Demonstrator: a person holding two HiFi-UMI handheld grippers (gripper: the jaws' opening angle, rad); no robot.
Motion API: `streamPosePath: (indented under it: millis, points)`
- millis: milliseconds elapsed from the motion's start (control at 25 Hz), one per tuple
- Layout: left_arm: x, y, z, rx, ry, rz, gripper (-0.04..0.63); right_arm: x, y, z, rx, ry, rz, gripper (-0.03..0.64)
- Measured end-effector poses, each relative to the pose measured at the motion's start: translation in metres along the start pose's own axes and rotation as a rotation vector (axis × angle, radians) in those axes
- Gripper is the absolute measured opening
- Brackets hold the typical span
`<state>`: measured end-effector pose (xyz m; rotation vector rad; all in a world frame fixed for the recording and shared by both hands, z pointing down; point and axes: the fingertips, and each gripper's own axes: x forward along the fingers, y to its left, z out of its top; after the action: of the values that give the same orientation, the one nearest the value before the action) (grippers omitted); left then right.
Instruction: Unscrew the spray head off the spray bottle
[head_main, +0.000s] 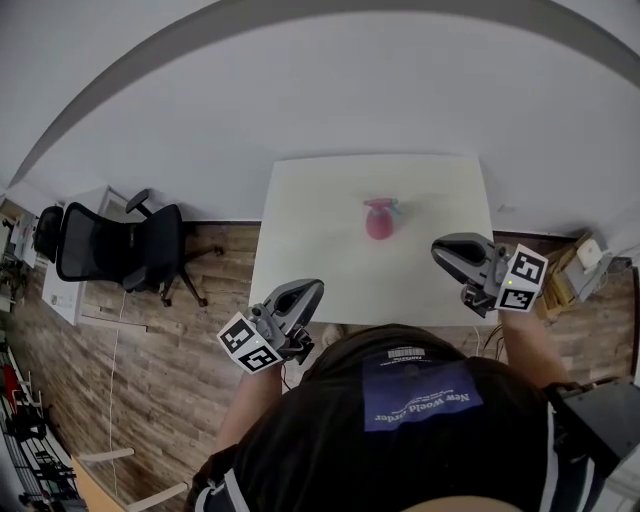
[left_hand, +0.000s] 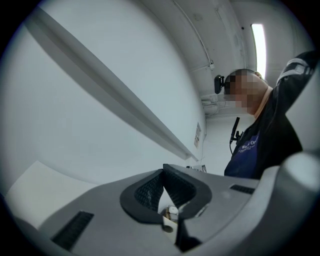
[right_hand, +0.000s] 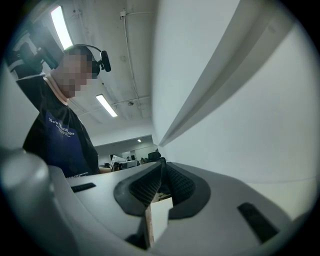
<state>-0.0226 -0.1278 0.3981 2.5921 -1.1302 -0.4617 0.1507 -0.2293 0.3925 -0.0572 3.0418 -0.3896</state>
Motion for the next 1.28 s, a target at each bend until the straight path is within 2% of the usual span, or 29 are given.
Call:
streamPosePath:
  millis: [200,320,480,600,720,880,1000,1280]
  points:
    - [0.008,0.032,0.007,-0.019,0.008,-0.075,0.003,0.014,-0.013,-0.001,-0.009,0.008,-0.061,0.000]
    - [0.013,0.053,0.013,-0.029,0.013,-0.139,0.003,0.023,-0.019,0.004,-0.024,0.006,-0.116,0.041]
    - [0.011,0.091,0.039,-0.032,0.018,-0.216,0.003,0.055,-0.029,0.012,-0.048,0.016,-0.192,0.056]
    - [-0.002,0.130,0.058,-0.049,0.019,-0.245,0.003,0.090,-0.043,0.015,-0.061,0.045,-0.242,0.085]
    - [-0.015,0.157,0.061,-0.066,0.038,-0.260,0.003,0.112,-0.050,0.013,-0.066,0.072,-0.281,0.117]
    - [-0.024,0.180,0.058,-0.069,0.063,-0.266,0.005,0.127,-0.059,0.010,-0.058,0.092,-0.324,0.132]
    - [-0.021,0.184,0.053,-0.069,0.064,-0.251,0.005,0.128,-0.064,0.002,-0.060,0.137,-0.318,0.132]
    - [0.014,0.175,0.043,-0.040,0.046,-0.120,0.005,0.107,-0.102,-0.007,-0.131,0.293,-0.228,0.132]
